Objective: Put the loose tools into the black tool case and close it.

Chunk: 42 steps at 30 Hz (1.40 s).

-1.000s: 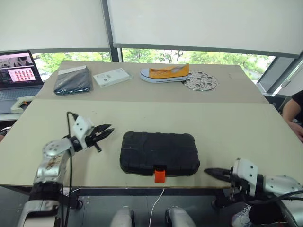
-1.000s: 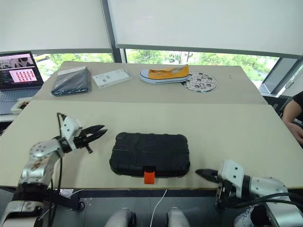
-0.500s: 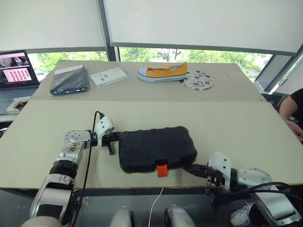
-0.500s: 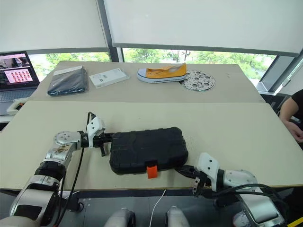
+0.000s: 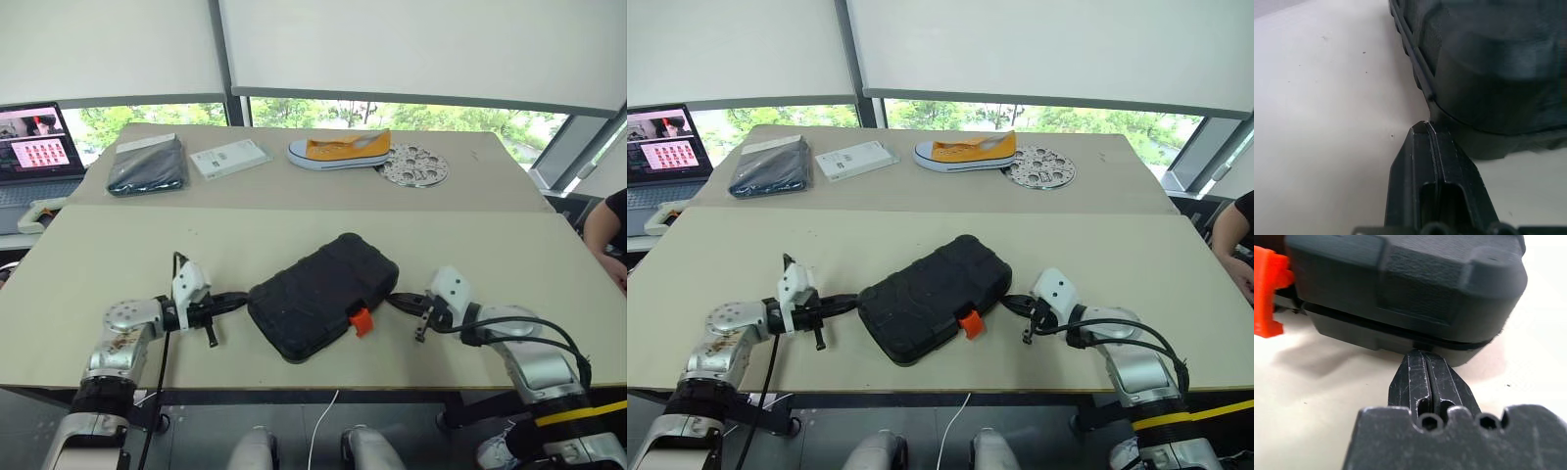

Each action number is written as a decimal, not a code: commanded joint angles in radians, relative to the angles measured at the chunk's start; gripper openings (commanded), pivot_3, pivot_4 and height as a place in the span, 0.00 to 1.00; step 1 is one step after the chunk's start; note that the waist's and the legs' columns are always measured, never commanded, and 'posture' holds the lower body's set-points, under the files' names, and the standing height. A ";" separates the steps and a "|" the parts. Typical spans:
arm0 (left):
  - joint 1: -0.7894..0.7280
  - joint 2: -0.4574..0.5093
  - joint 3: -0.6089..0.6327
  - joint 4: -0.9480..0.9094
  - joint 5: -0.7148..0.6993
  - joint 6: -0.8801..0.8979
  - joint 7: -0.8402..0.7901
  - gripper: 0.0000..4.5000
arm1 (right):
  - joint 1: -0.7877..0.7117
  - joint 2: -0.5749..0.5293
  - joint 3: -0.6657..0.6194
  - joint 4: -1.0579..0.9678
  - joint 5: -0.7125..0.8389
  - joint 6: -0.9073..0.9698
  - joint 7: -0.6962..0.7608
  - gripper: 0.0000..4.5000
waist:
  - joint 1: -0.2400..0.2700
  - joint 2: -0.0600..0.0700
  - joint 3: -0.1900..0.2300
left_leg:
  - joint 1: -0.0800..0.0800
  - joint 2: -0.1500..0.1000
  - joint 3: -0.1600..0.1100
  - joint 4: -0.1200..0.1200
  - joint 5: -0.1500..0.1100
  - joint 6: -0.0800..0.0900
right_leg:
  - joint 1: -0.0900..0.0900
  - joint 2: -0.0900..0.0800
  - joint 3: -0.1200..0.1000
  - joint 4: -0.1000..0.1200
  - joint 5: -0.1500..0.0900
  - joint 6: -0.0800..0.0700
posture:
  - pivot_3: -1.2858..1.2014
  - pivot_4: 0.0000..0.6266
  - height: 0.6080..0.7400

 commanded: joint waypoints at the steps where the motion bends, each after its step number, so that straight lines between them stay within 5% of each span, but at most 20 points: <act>1: -0.059 0.050 0.001 -0.137 -0.074 0.120 -0.054 0.01 | 0.031 -0.028 -0.070 -0.042 0.057 -0.019 0.044 0.00 | -0.001 0.000 0.000 | 0.000 0.000 0.000 0.000 0.000 0.000 | 0.000 0.000 0.000 0.000 0.000 0.000 | 0.52 0.24 1.00; 7: -0.162 -0.062 -0.148 -0.238 -0.034 0.174 -0.020 0.01 | 0.163 -0.022 -0.136 -0.147 0.111 -0.032 0.056 0.00 | 0.016 0.000 0.000 | 0.000 -0.002 0.001 0.000 0.000 0.000 | 0.002 -0.002 0.001 -0.002 0.000 0.002 | 0.52 0.24 1.00; 16: -0.291 -0.234 -0.421 -0.005 0.266 0.055 0.073 0.01 | 0.231 0.018 -0.069 -0.325 0.120 0.043 0.015 0.00 | 0.004 0.007 -0.005 | 0.005 -0.003 -0.001 0.000 0.000 0.000 | 0.005 0.000 0.003 -0.001 0.000 0.002 | 0.52 0.24 1.00; 30: -0.248 -0.223 -0.413 -0.022 0.277 0.099 0.069 0.01 | 0.158 0.084 0.064 -0.248 0.047 0.097 -0.019 0.00 | 0.004 0.007 -0.024 | 0.007 -0.003 -0.001 0.000 0.000 0.000 | 0.006 0.000 0.003 0.000 -0.003 -0.003 | 0.52 0.24 1.00; 42: -0.233 -0.233 -0.410 -0.025 0.284 0.109 0.091 0.01 | 0.102 0.115 0.058 -0.295 0.068 0.130 -0.010 0.00 | -0.001 0.007 -0.024 | 0.007 -0.003 -0.001 0.000 0.000 0.000 | 0.006 0.000 0.003 0.000 -0.004 -0.004 | 0.52 0.24 1.00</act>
